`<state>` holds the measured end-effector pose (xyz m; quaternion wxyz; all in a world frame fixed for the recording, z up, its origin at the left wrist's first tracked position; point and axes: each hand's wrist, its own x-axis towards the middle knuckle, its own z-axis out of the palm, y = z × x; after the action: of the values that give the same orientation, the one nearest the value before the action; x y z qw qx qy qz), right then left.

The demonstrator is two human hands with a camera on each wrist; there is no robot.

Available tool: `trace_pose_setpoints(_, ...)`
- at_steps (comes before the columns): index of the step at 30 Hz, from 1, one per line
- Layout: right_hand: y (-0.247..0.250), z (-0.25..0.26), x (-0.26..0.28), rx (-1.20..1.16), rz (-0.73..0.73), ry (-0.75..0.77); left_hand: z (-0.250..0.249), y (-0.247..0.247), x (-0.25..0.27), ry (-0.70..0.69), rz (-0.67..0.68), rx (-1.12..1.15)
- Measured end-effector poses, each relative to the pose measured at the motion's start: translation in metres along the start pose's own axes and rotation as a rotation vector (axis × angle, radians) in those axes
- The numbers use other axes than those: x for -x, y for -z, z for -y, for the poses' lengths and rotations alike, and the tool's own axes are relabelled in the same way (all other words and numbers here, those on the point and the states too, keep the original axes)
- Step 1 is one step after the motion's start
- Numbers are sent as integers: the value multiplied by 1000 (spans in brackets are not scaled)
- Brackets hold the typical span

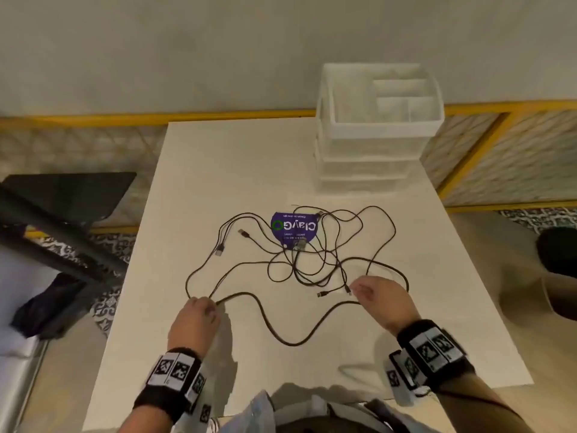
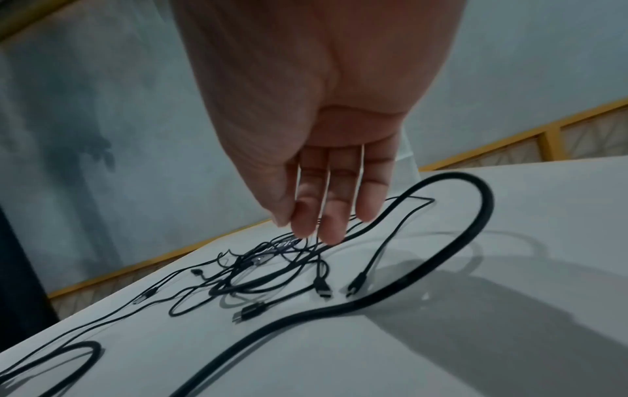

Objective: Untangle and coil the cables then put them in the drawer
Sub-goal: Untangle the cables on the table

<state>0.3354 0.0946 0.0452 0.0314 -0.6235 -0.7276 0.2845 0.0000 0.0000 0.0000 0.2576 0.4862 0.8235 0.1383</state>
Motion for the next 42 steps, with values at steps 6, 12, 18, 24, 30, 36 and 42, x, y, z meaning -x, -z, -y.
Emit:
trace_pose_setpoints(6,-9,16,-29,-31,46,105,11,0,0,111,14,113)
trace_pose_setpoints(12,-15,24,-54,-58,107,147,-4,8,-3,70,14,181)
trace_pose_setpoints(18,-16,34,-64,-60,98,191,-19,32,-4,49,-165,583)
trace_pose_setpoints(24,-11,43,-82,-48,12,198,-42,41,-16,87,-167,937)
trace_pose_setpoints(30,-8,56,-111,-38,5,184,-45,24,-26,112,-51,958)
trace_pose_setpoints(36,-3,59,-116,-33,13,107,-59,26,-34,85,-7,1118)
trace_pose_setpoints(42,7,13,-88,-72,88,108,-77,23,-48,29,-3,1087)
